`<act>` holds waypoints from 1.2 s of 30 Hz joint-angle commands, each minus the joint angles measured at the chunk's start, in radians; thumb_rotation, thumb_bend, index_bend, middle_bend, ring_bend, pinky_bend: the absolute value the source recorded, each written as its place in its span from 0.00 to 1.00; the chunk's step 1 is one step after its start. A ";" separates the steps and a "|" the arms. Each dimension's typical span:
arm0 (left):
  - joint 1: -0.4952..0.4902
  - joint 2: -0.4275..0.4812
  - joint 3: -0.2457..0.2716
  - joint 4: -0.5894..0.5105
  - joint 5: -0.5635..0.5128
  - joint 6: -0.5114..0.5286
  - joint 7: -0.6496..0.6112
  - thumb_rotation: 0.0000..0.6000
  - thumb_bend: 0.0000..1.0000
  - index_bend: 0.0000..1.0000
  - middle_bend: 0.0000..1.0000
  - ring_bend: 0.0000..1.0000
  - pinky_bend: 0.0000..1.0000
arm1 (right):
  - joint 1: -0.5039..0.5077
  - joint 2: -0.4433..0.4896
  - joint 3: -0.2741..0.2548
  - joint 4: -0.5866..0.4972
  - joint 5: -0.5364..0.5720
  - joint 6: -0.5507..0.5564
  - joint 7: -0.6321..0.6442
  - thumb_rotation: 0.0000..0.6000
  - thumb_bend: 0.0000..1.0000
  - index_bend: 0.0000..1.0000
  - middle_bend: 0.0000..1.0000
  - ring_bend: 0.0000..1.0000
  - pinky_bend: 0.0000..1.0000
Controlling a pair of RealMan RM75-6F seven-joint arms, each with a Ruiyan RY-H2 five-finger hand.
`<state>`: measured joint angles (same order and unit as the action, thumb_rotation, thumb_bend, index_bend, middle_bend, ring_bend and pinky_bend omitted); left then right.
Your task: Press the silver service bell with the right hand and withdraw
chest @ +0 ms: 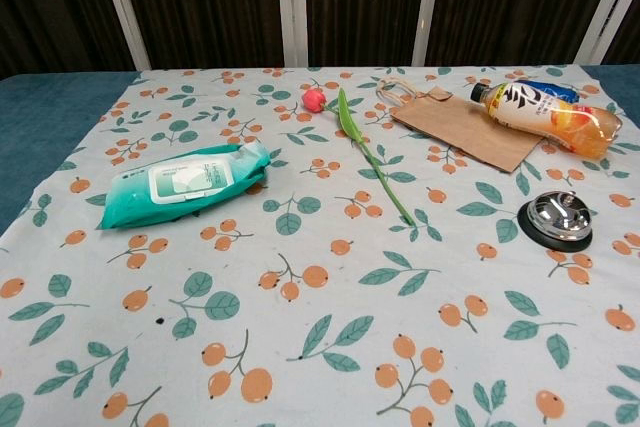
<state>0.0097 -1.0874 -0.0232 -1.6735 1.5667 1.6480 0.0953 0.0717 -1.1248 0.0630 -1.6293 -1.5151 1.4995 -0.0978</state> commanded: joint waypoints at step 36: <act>0.003 -0.004 0.008 -0.014 0.017 -0.010 0.000 1.00 0.40 0.08 0.00 0.00 0.10 | 0.208 -0.066 0.059 -0.042 -0.077 -0.203 -0.069 1.00 1.00 0.03 0.00 0.00 0.00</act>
<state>0.0127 -1.0918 -0.0153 -1.6871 1.5849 1.6384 0.0956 0.2436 -1.1754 0.1085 -1.6553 -1.6029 1.3401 -0.1515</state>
